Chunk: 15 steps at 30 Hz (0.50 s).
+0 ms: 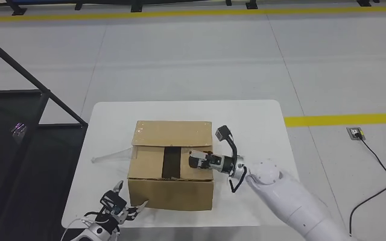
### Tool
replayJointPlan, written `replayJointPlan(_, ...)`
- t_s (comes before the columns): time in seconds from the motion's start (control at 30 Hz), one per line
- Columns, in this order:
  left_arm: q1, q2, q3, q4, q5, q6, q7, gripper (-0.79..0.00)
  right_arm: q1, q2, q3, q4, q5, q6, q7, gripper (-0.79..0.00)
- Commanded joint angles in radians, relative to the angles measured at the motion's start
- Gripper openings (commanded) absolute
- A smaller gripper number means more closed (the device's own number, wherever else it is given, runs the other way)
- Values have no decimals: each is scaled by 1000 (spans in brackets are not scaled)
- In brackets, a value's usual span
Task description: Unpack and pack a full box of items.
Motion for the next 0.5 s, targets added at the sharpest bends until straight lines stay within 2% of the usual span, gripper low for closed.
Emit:
replayJointPlan(0.0, 2, 0, 3, 0, 3, 10, 1, 0, 18, -14, -3, 43, 13, 9, -8, 0)
replayJointPlan(0.27, 8, 1, 6, 10, 4, 25, 2, 0, 99, -69, -3, 149, 38, 2, -60, 0)
replayJointPlan(0.47, 19, 2, 6, 7, -1, 31, 10, 0, 173, -107, -11, 187, -87, 5, -235, 0)
